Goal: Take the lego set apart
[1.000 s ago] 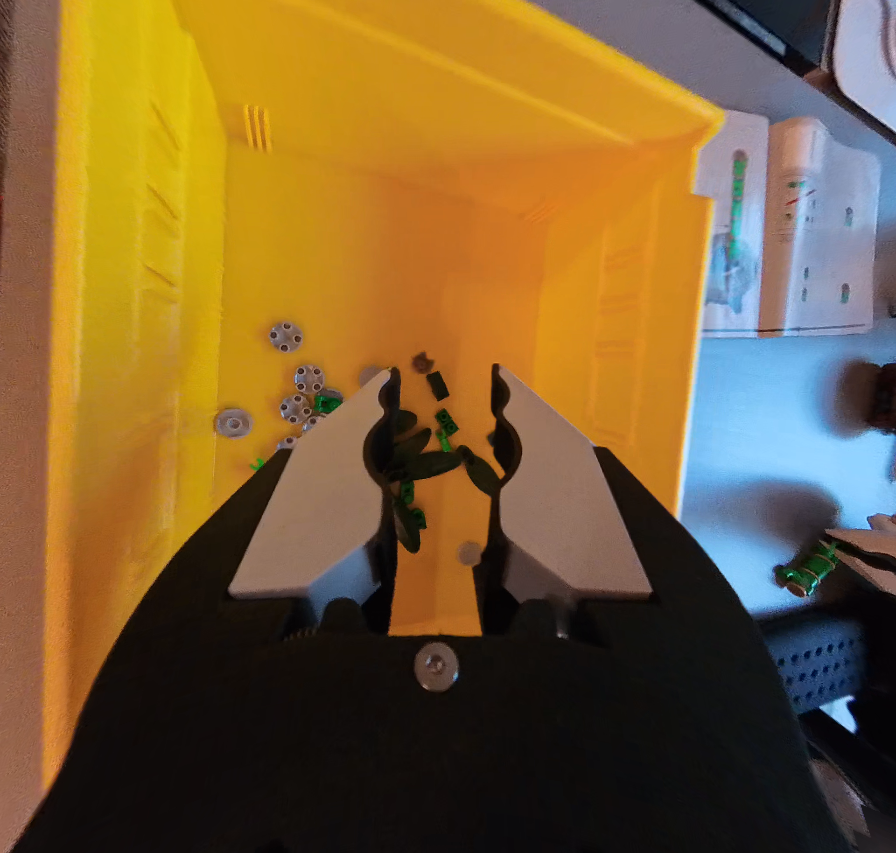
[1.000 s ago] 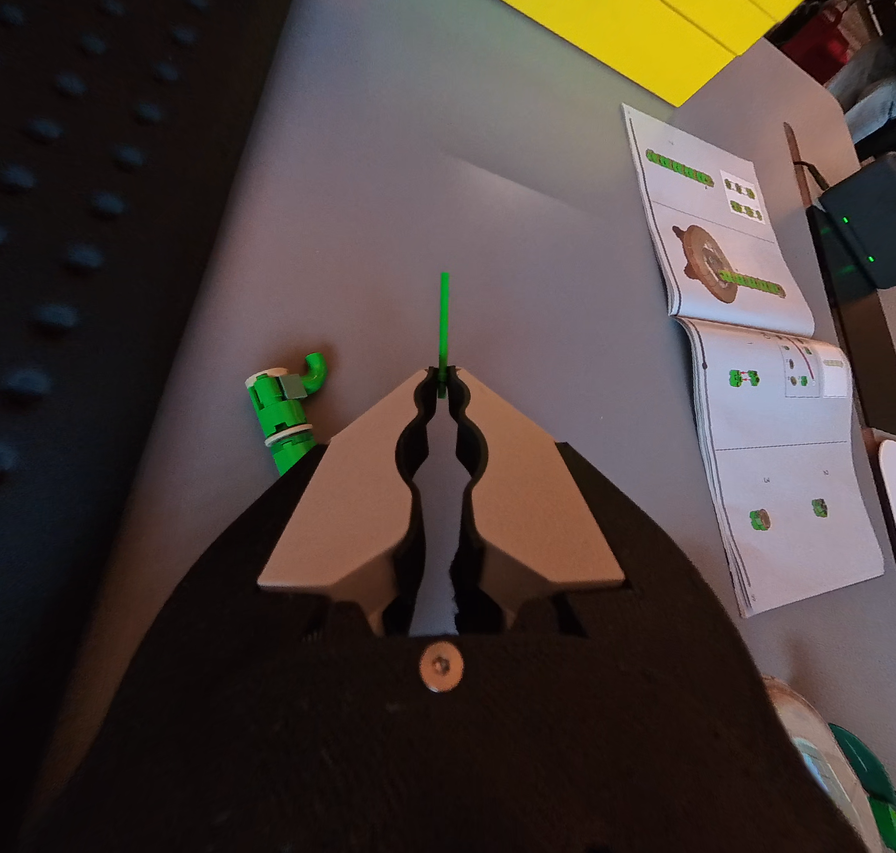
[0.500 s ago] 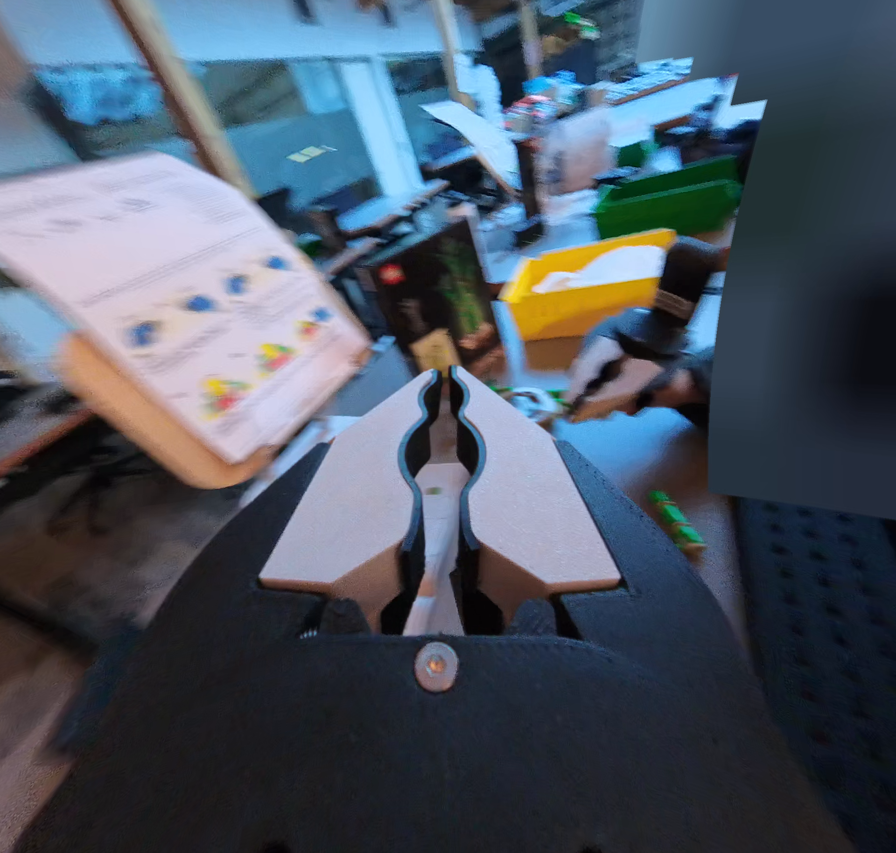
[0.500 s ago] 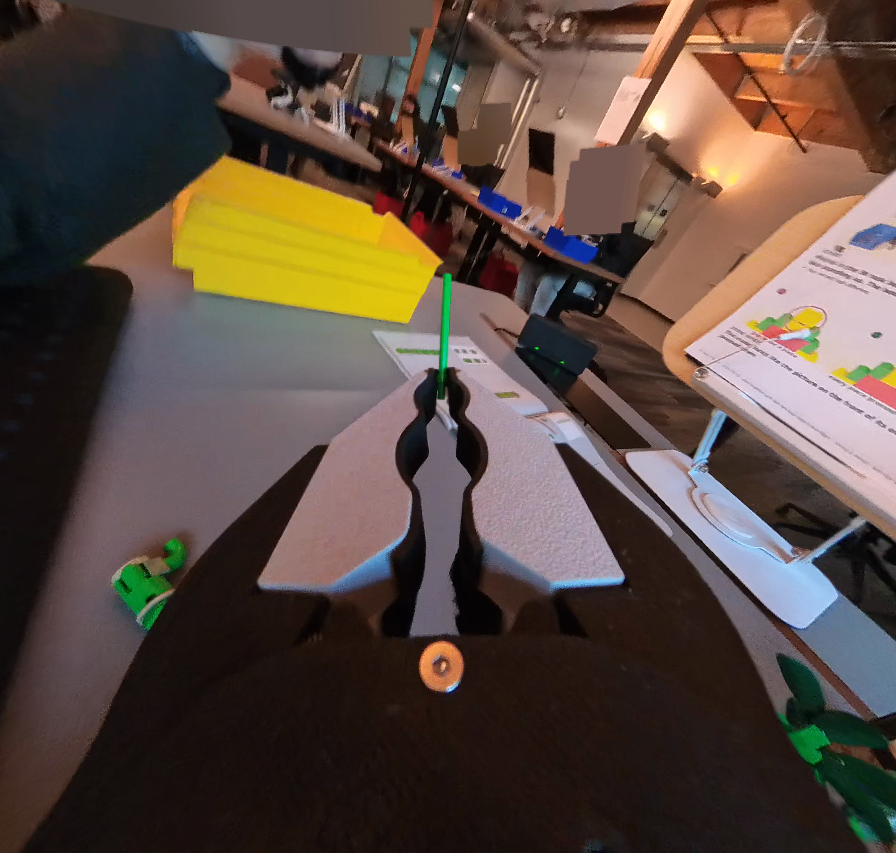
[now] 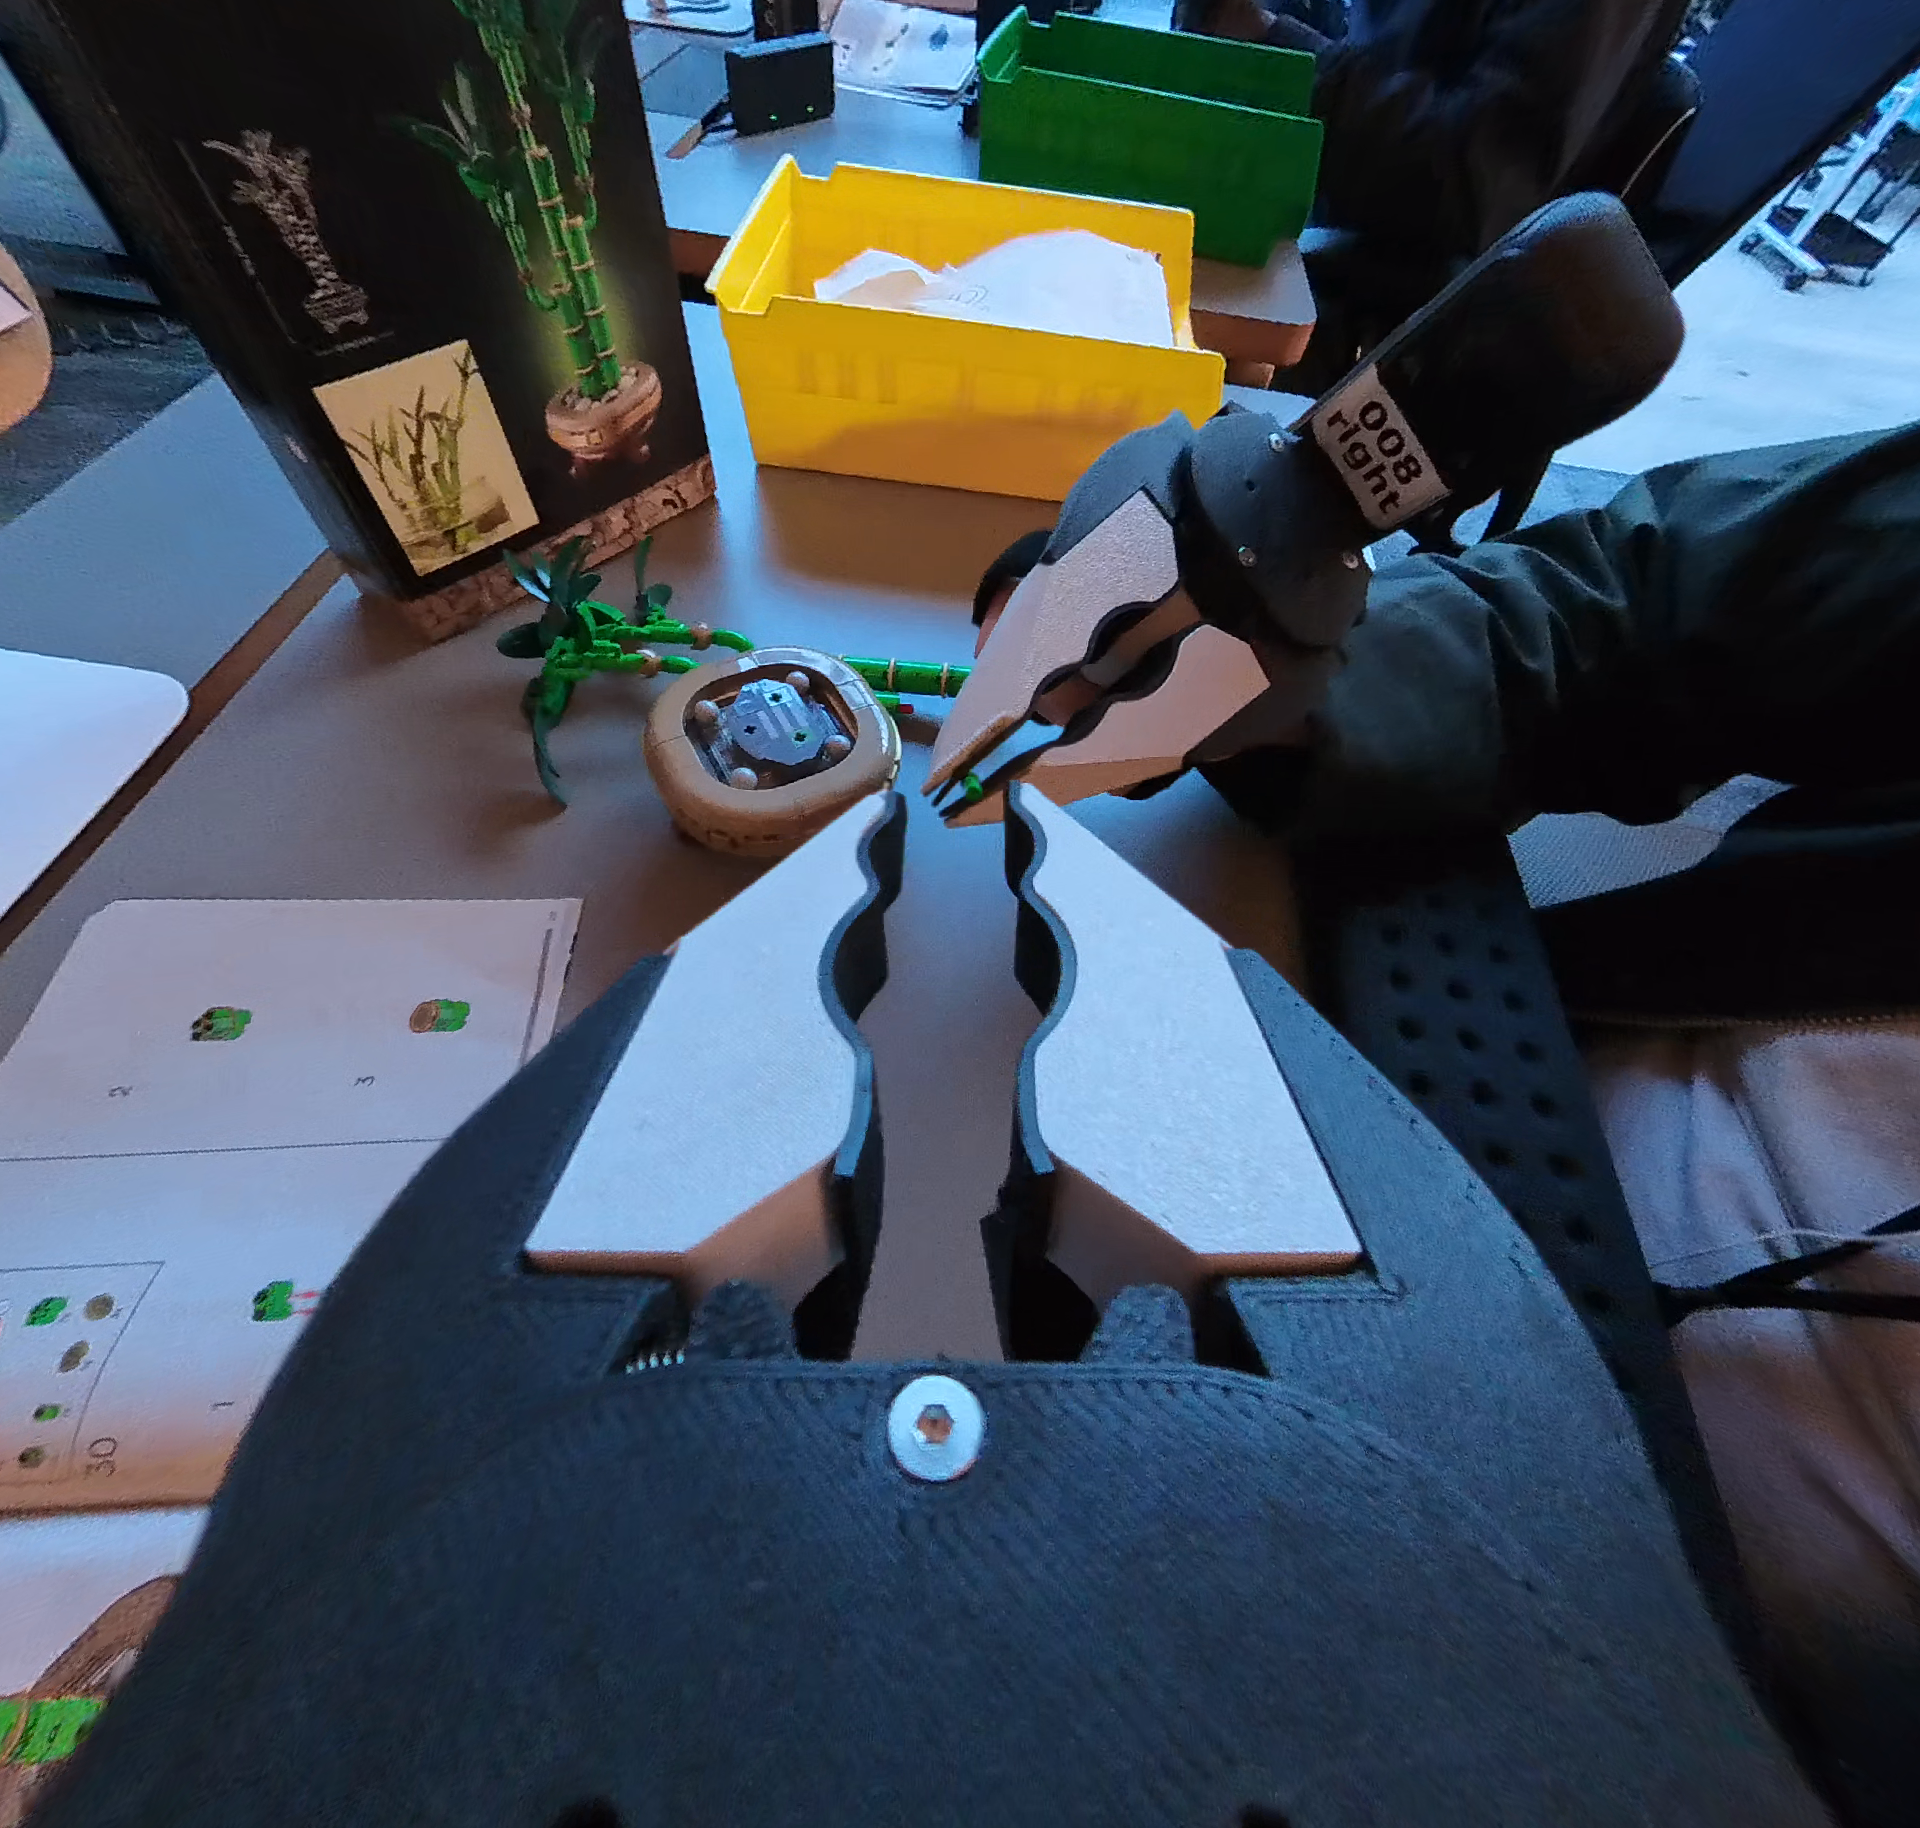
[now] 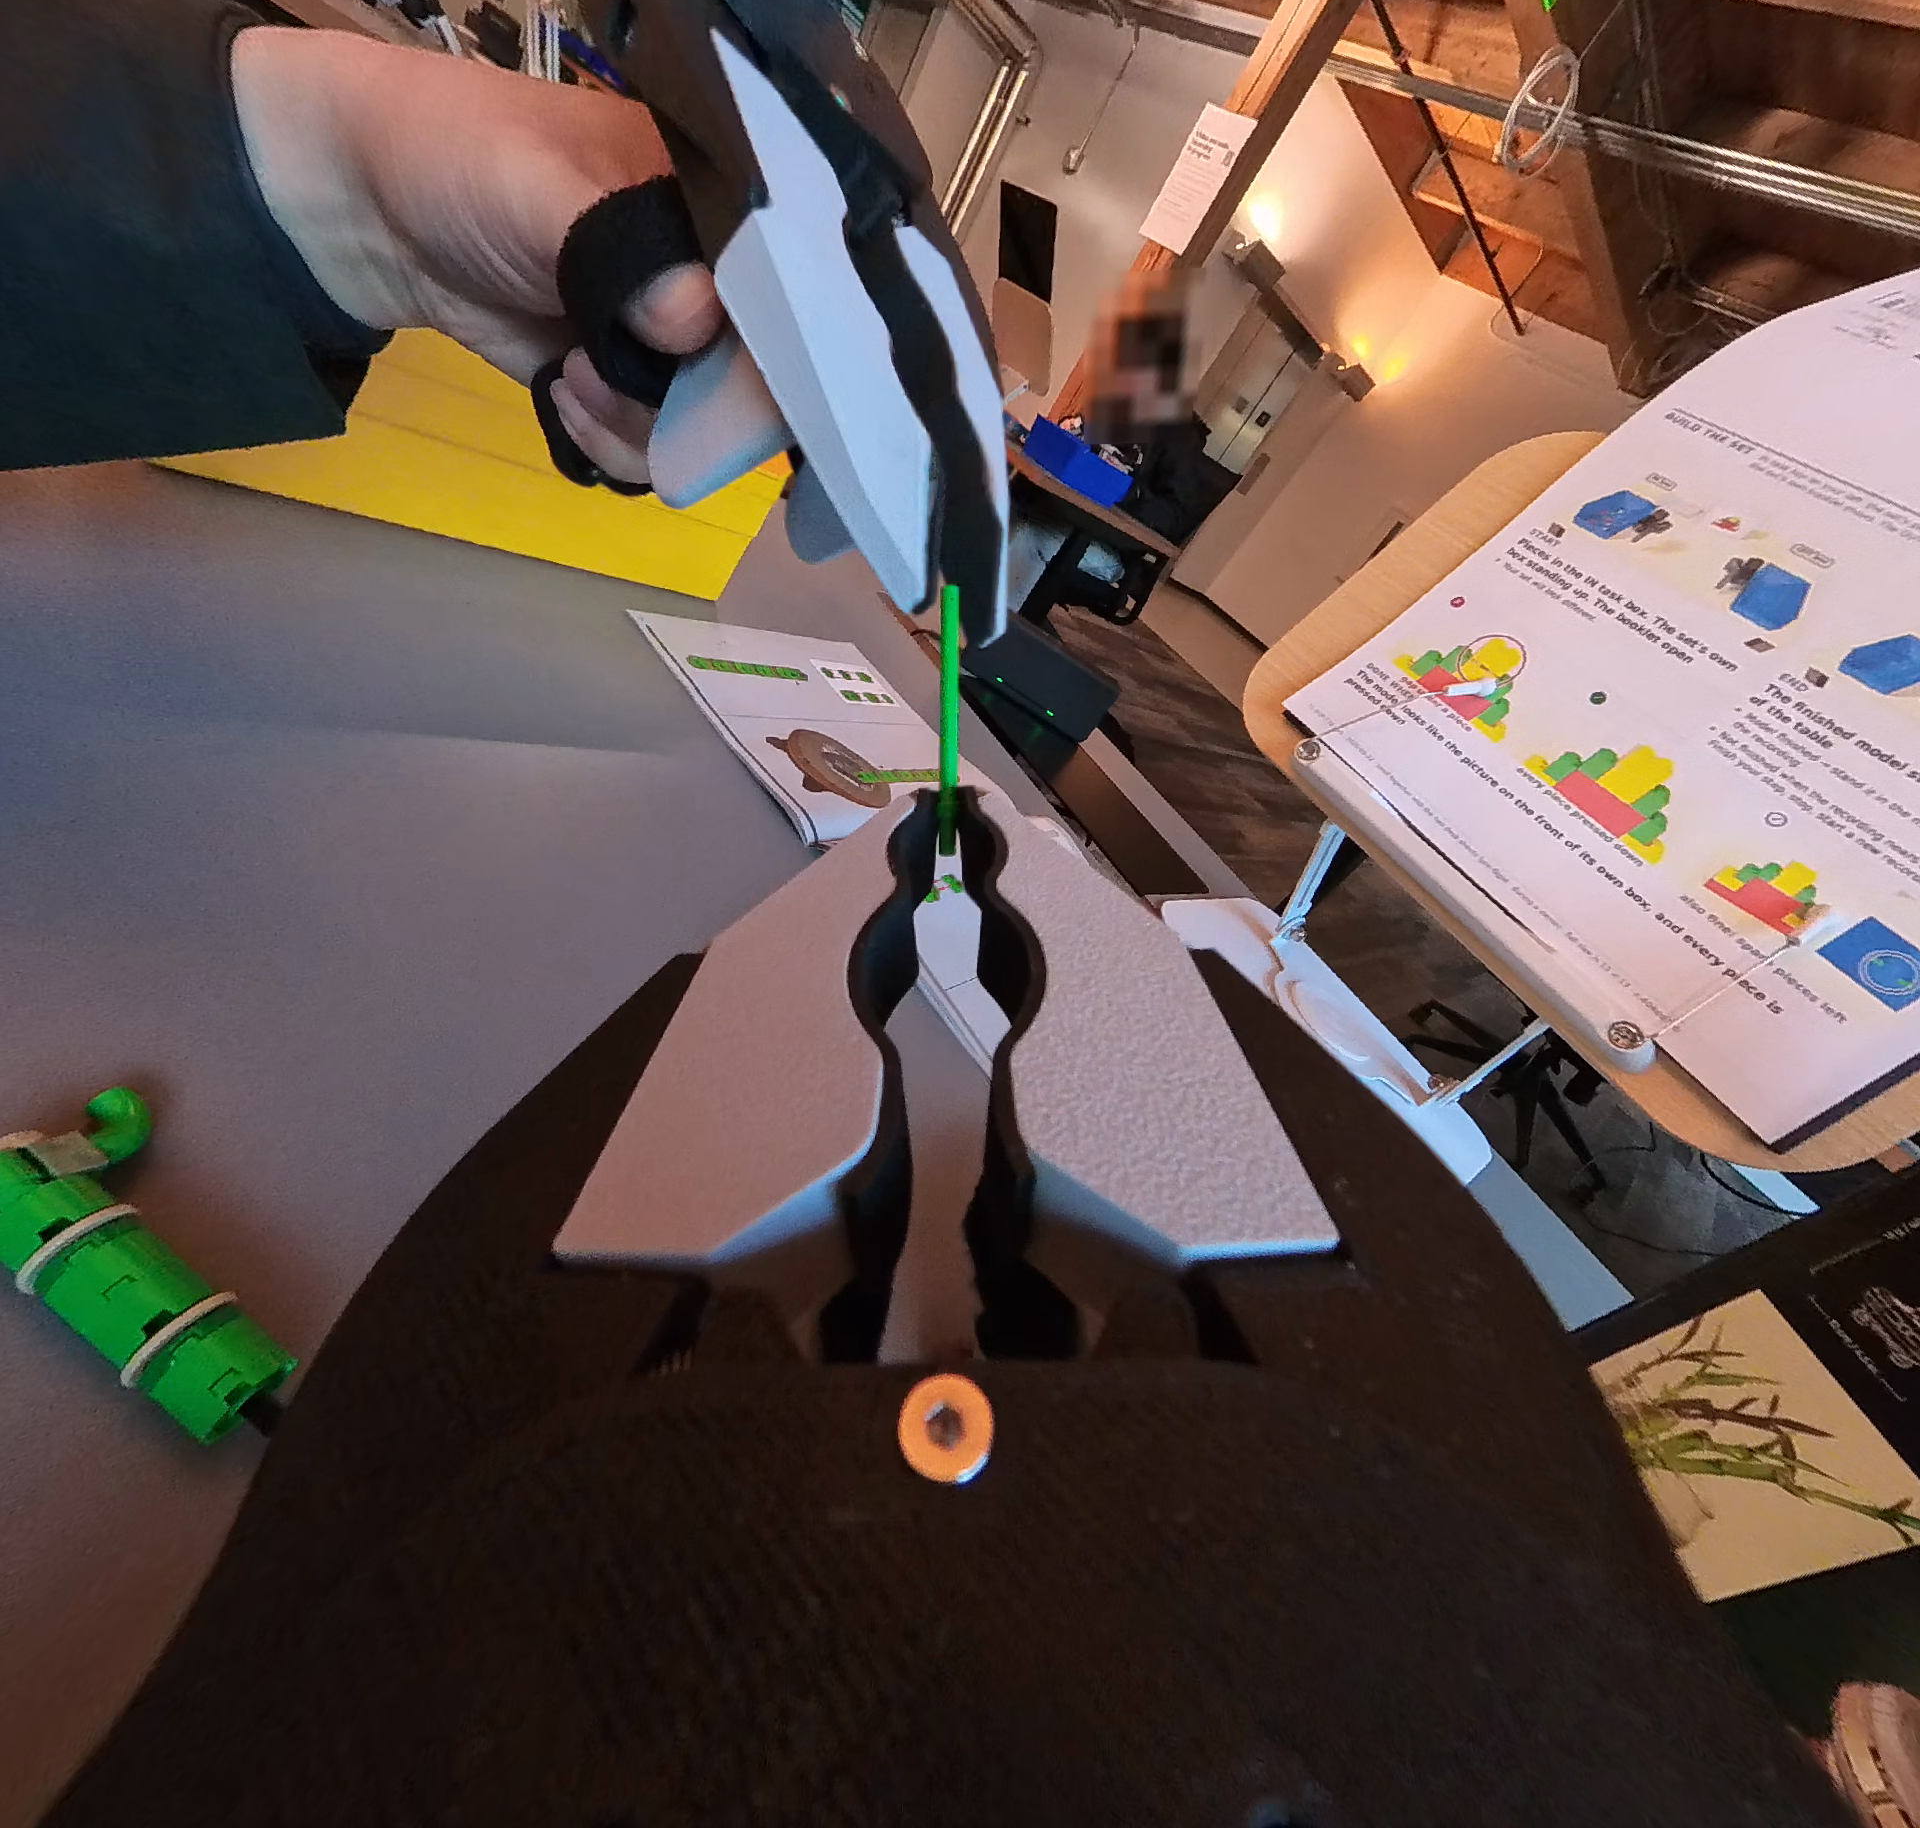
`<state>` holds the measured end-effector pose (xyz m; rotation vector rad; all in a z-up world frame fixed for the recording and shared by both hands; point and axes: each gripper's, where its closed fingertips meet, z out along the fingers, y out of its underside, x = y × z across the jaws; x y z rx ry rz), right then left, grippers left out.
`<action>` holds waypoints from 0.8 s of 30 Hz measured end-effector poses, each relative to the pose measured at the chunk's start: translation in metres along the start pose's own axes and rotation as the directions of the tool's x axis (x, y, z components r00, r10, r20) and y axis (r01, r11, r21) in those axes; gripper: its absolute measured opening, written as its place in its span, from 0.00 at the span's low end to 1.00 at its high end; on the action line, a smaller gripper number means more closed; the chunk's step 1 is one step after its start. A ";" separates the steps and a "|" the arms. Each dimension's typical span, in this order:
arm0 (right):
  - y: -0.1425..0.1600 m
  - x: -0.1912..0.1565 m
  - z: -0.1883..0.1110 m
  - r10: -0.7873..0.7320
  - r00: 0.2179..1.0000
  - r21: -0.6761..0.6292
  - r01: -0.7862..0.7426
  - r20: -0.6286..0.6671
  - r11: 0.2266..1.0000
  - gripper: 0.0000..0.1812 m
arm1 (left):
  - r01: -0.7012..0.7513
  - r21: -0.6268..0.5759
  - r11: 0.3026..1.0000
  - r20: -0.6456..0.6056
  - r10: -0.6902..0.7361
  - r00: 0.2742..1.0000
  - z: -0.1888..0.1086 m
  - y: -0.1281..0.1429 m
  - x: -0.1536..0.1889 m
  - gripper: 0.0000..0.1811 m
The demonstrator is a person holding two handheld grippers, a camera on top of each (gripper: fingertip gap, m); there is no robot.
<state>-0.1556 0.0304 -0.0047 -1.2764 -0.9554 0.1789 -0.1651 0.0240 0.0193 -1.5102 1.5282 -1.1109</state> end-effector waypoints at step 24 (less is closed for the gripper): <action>0.002 0.001 0.001 0.007 1.000 -0.017 -0.007 -0.001 1.000 0.01 | 0.093 -0.003 0.996 -0.057 -0.093 0.994 0.006 0.007 0.000 0.11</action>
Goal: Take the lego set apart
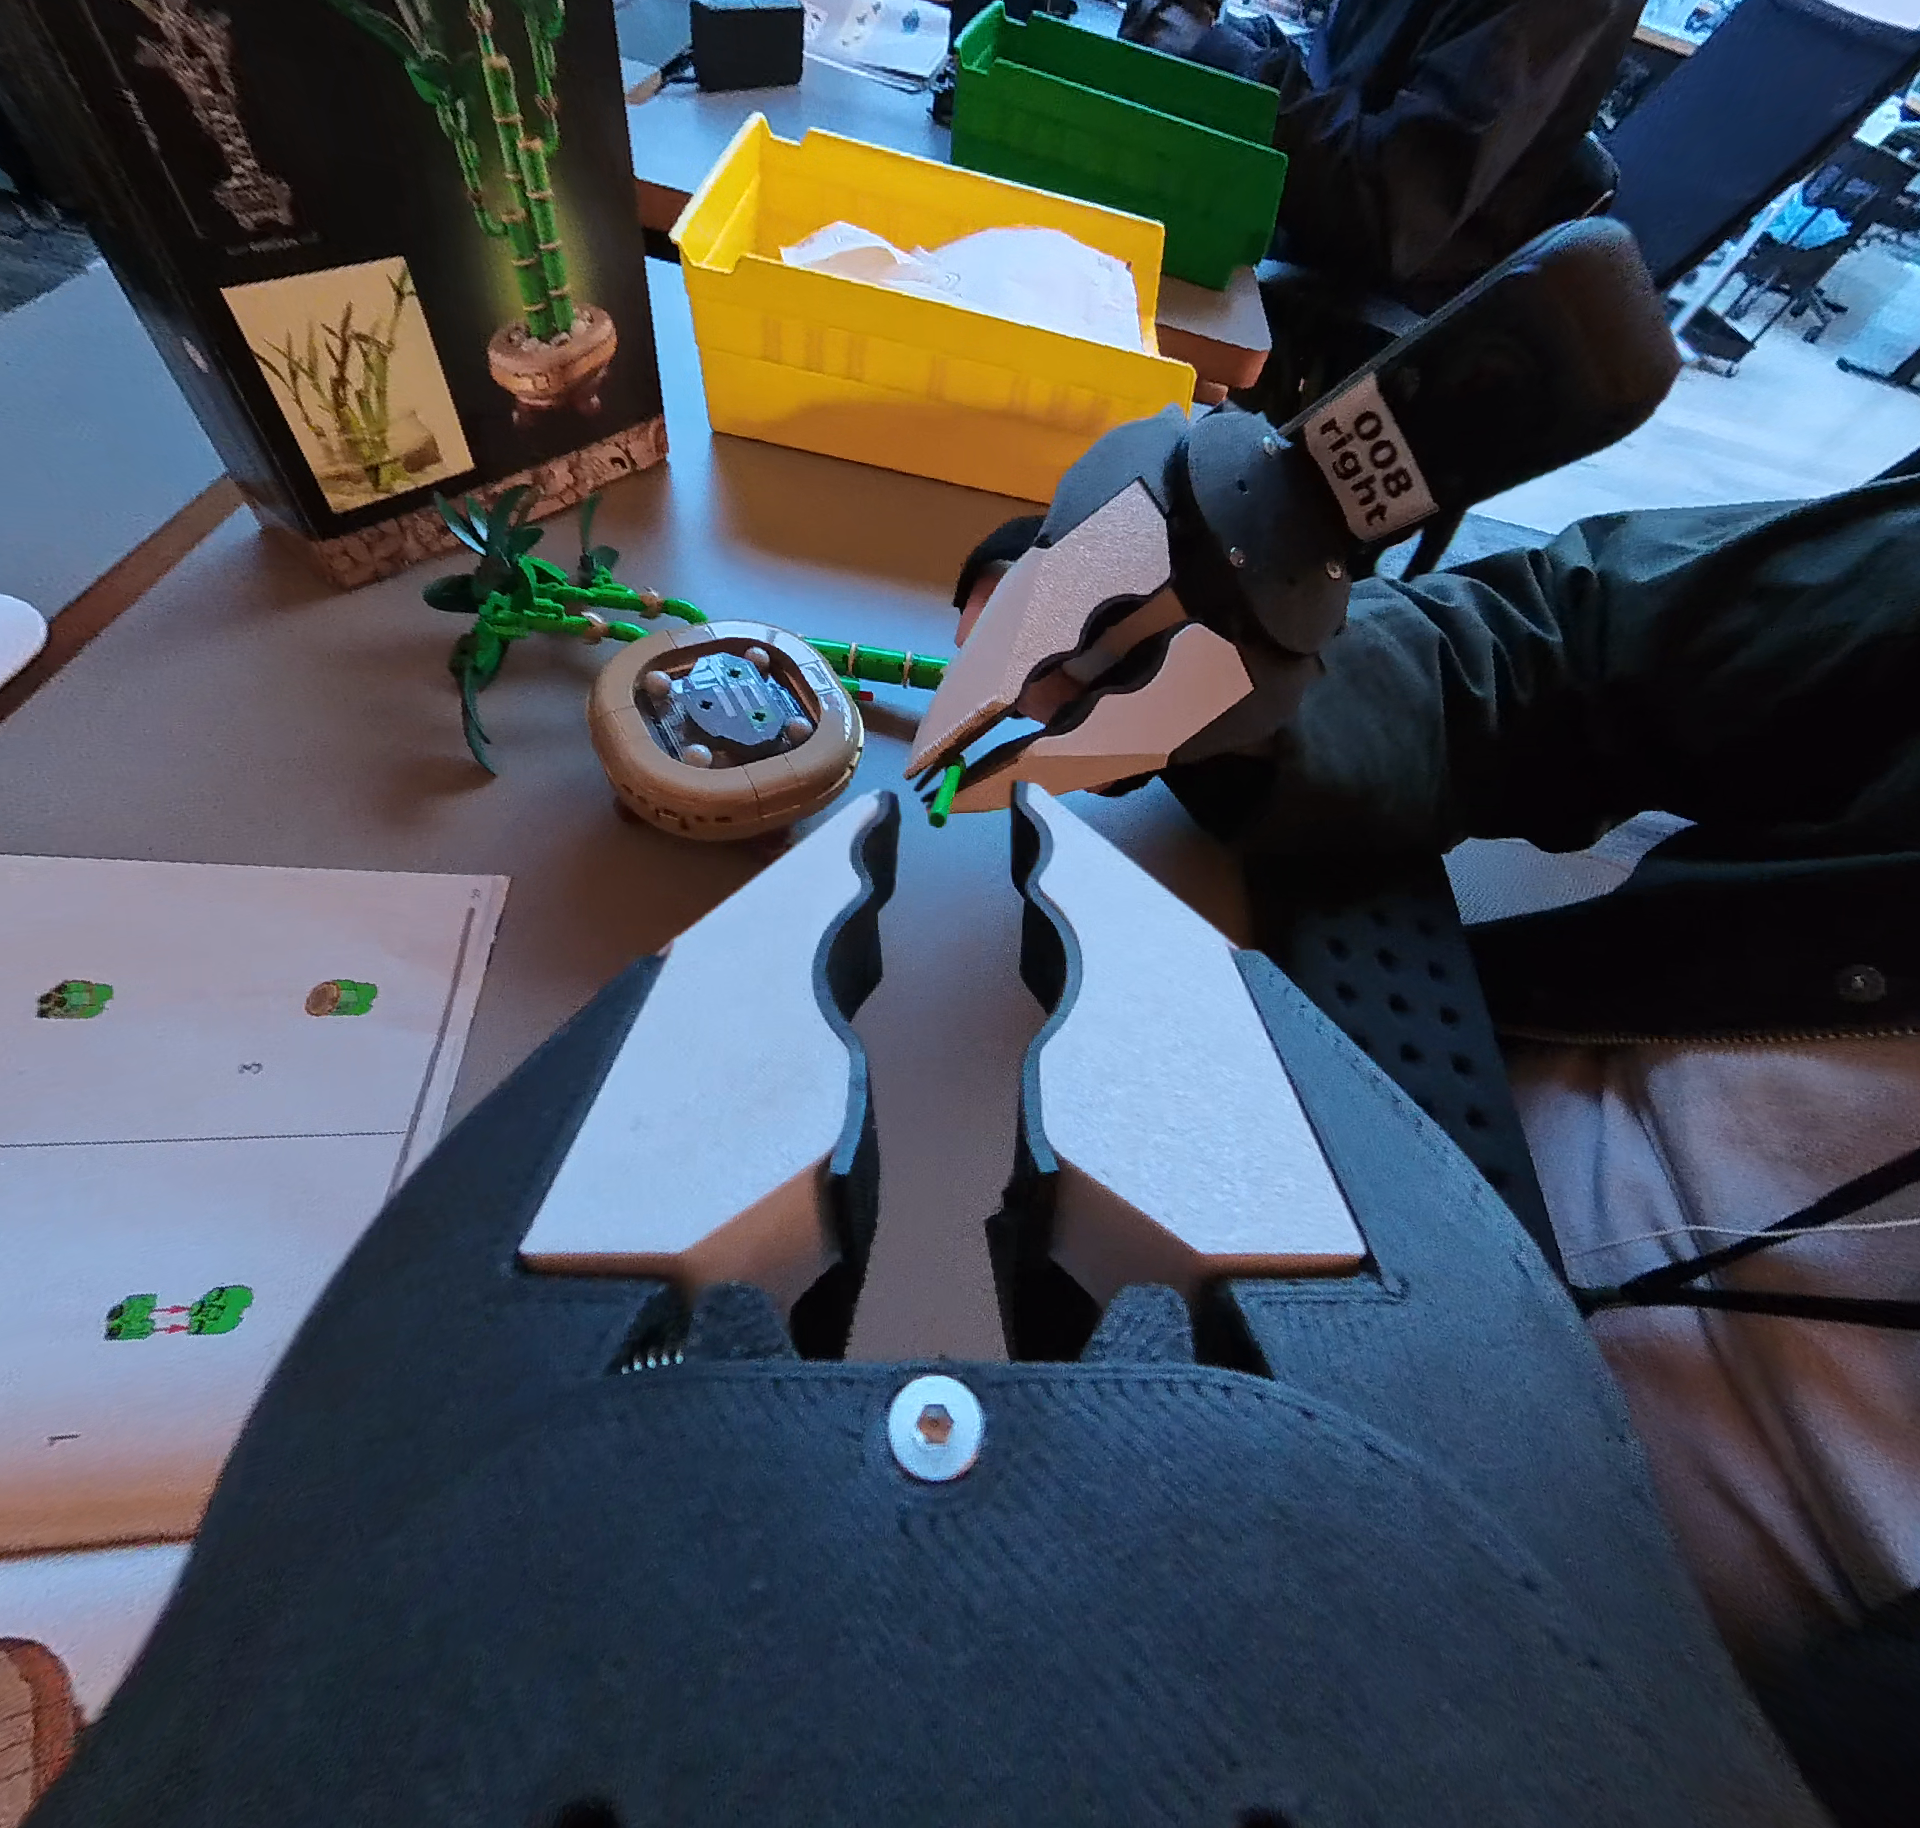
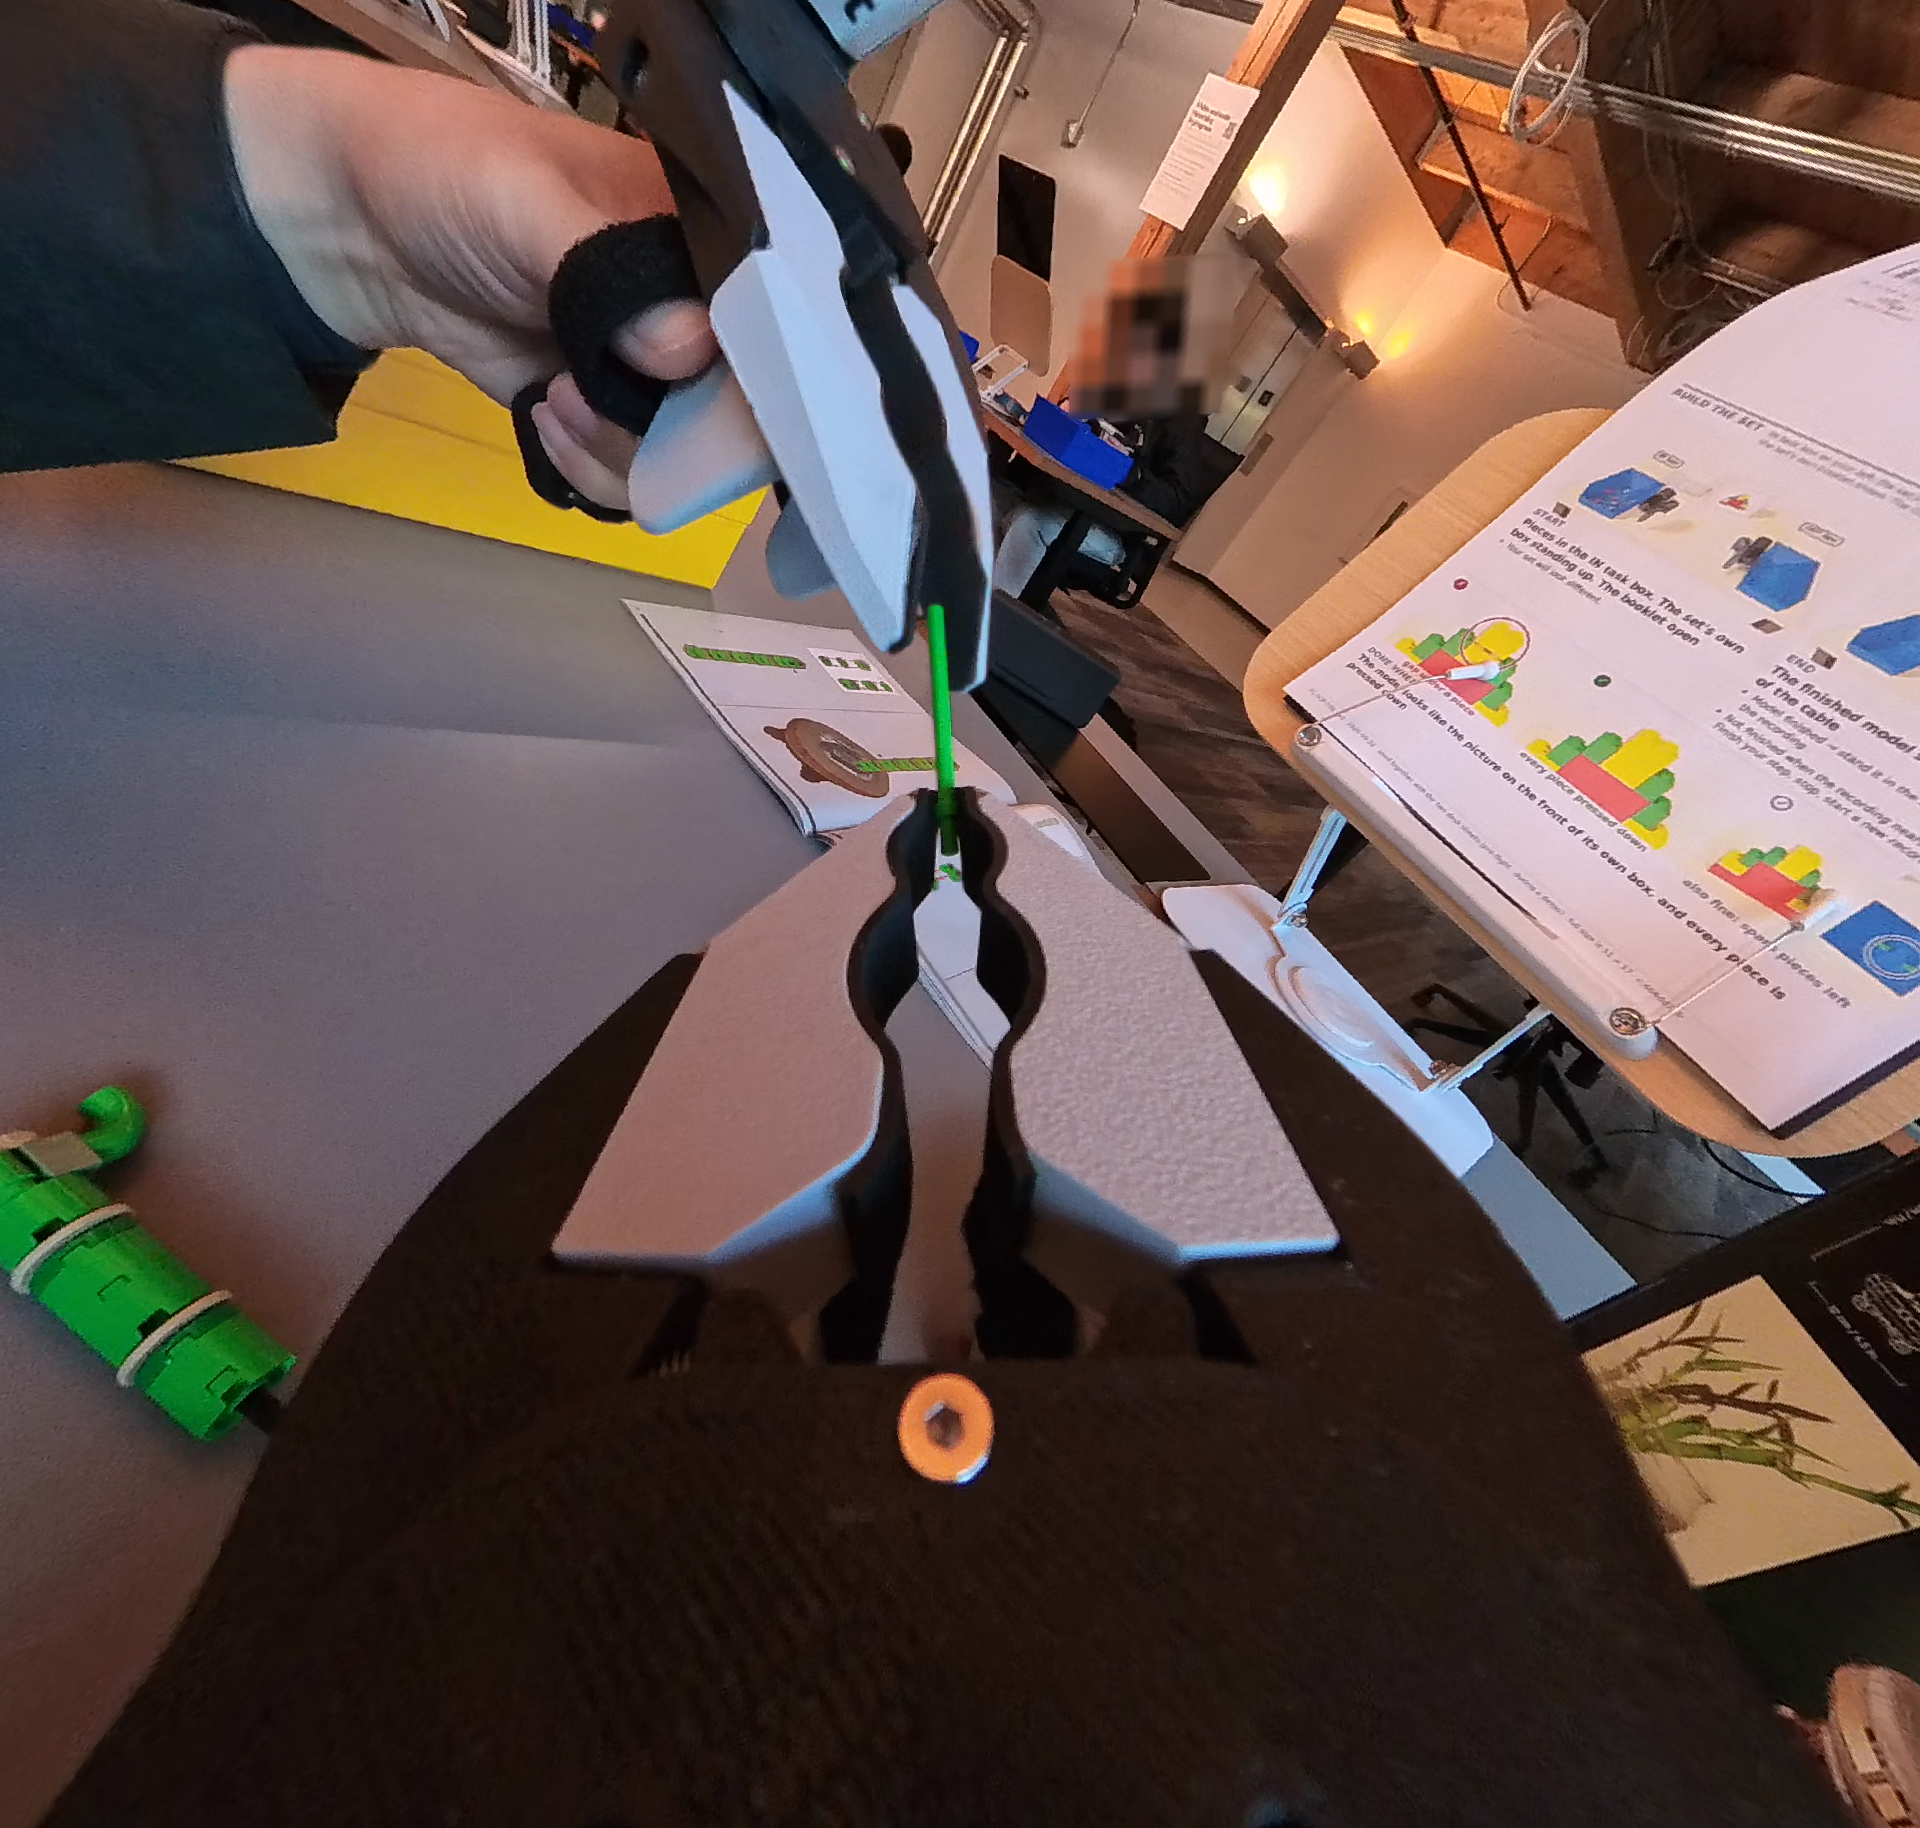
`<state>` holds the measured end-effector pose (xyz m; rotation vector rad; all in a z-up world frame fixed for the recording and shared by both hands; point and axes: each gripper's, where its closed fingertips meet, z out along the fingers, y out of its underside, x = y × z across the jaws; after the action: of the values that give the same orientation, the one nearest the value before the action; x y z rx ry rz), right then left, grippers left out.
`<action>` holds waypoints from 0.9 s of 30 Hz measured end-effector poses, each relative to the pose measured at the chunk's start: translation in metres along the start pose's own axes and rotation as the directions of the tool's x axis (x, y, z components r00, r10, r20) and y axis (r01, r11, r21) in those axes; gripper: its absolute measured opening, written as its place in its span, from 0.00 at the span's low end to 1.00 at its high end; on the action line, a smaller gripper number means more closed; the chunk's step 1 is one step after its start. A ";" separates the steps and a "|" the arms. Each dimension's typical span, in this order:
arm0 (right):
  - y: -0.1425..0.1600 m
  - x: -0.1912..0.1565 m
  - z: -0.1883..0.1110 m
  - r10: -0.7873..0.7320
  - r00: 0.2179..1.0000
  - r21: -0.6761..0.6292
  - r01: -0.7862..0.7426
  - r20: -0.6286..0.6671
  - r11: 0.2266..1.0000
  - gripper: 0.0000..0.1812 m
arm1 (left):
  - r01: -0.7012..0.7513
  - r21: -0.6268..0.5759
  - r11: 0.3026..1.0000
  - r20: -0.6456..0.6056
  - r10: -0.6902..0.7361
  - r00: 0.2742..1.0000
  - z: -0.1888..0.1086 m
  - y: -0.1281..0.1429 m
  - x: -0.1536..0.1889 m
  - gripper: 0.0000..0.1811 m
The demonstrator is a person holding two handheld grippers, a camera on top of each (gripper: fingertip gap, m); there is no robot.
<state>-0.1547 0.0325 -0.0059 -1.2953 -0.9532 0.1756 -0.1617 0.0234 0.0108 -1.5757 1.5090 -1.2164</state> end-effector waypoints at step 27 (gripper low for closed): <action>-0.014 0.012 -0.006 0.006 0.997 0.101 0.002 -0.079 0.995 0.14 | -0.026 0.090 0.996 -0.024 0.028 0.999 -0.011 -0.014 0.002 0.00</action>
<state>-0.1485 0.0304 0.0127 -1.2020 -0.8650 0.1705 -0.1666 0.0247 0.0276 -1.4820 1.4661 -1.2760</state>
